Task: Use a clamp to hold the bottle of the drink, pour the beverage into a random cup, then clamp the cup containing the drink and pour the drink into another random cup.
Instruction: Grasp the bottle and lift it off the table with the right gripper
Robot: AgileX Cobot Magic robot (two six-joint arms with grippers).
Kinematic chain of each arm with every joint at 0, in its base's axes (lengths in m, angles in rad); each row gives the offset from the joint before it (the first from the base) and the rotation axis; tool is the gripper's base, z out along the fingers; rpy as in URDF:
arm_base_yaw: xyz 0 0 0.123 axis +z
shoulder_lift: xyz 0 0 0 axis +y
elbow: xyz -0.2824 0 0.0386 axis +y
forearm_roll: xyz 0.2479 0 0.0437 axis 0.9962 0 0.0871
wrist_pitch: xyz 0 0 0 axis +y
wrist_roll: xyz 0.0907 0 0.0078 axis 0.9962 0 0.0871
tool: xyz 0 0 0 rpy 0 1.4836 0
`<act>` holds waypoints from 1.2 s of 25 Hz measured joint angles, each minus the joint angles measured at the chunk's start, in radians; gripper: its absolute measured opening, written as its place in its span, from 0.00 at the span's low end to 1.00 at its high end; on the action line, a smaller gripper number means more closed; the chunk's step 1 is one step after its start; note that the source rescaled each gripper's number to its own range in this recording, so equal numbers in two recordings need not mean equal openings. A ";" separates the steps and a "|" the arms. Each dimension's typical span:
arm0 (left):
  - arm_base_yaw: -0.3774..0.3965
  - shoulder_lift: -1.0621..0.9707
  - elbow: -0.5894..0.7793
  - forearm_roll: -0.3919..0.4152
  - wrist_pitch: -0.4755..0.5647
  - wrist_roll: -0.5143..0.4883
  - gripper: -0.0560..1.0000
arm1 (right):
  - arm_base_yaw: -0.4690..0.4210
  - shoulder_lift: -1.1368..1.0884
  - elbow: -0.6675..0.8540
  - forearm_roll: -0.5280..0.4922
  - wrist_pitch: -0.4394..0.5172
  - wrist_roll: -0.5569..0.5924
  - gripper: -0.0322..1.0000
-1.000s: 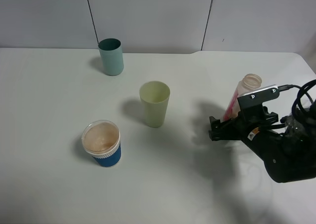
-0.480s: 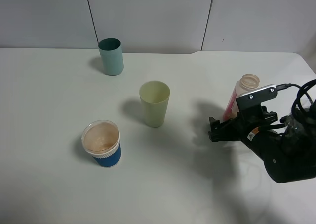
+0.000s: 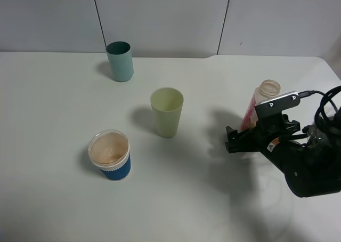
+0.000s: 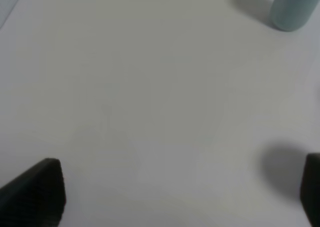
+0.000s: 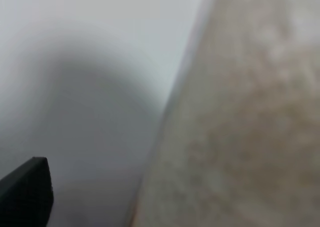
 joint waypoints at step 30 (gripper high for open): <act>0.000 0.000 0.000 0.000 0.000 0.000 0.96 | 0.000 0.007 -0.047 0.021 -0.003 -0.048 0.06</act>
